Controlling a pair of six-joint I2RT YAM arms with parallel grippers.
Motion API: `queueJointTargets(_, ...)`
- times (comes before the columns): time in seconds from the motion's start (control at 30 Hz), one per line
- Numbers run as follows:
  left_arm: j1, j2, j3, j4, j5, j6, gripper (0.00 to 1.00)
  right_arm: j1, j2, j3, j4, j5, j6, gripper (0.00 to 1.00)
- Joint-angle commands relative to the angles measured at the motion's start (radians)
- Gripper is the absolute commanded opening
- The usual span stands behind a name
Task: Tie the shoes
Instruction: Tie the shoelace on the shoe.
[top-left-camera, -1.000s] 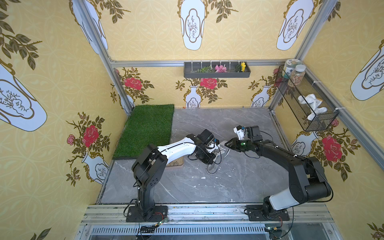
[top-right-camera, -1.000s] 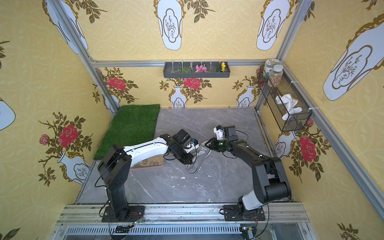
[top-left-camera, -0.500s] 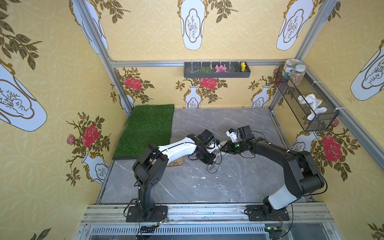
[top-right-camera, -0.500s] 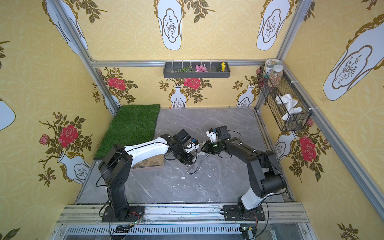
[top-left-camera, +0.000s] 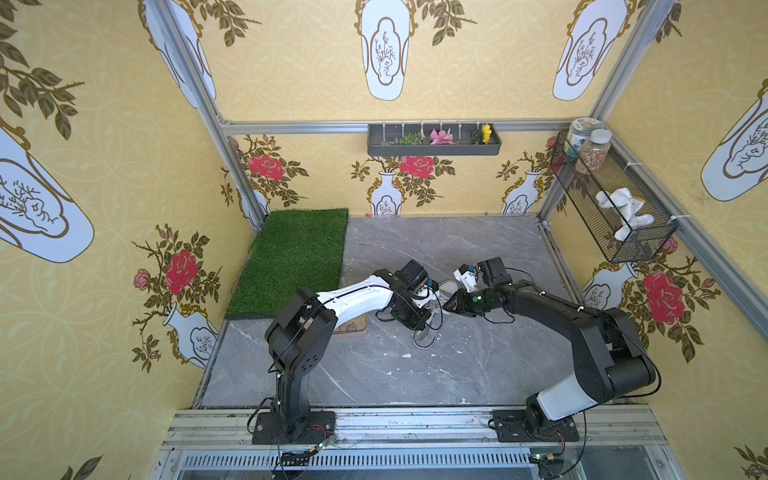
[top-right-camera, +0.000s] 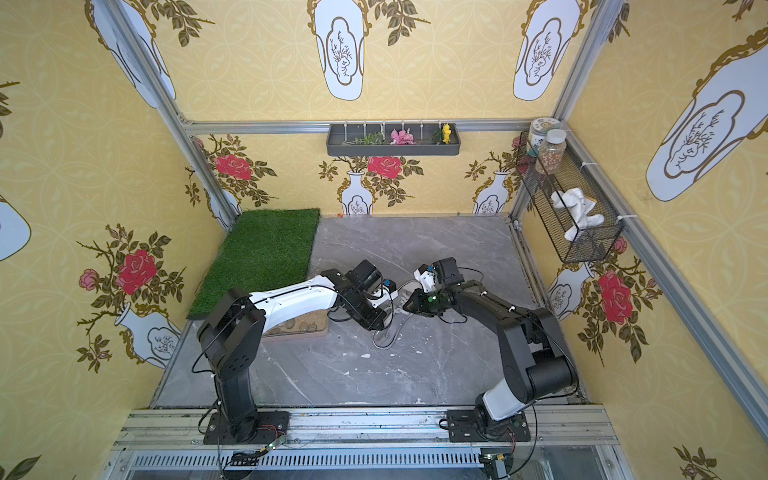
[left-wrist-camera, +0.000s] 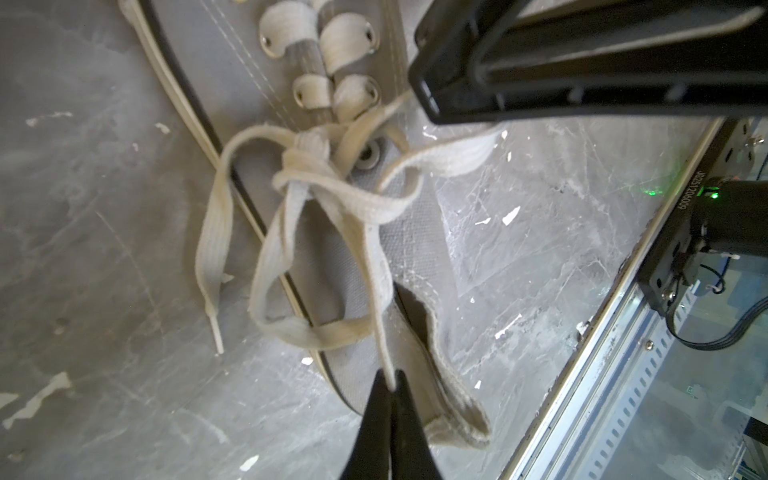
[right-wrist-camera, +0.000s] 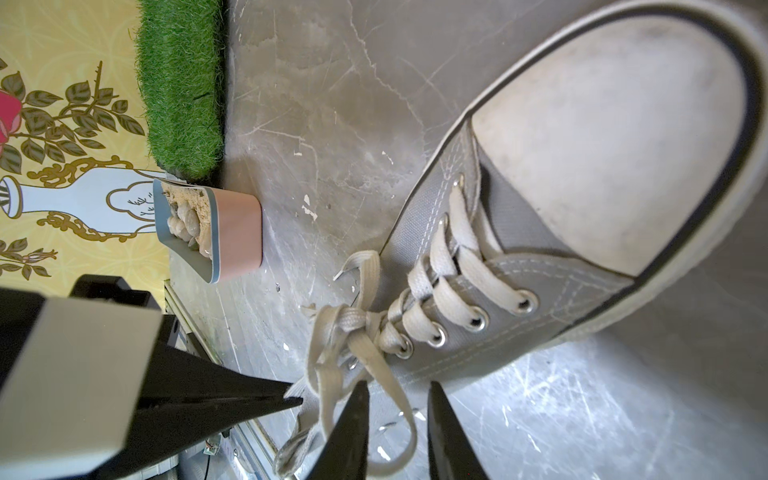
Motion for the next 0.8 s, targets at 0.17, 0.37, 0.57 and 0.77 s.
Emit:
queueJointTargets(0.17, 0.001, 0.0, -0.001, -0.002, 0.001, 0.008, 0.0, 0.013, 0.032, -0.01, 0.032, -0.019, -0.001, 0.25)
queueJointTargets(0.37, 0.001, 0.004, -0.002, -0.001, 0.002, 0.008, 0.0, 0.014, 0.037, -0.01, 0.045, -0.019, 0.001, 0.13)
queueJointTargets(0.57, 0.001, -0.009, -0.021, 0.002, 0.009, 0.011, 0.0, 0.013, 0.029, -0.014, 0.038, 0.001, -0.008, 0.03)
queueJointTargets(0.77, 0.014, -0.034, -0.039, 0.009, 0.04, 0.009, 0.08, 0.013, 0.018, -0.006, 0.029, 0.017, -0.017, 0.0)
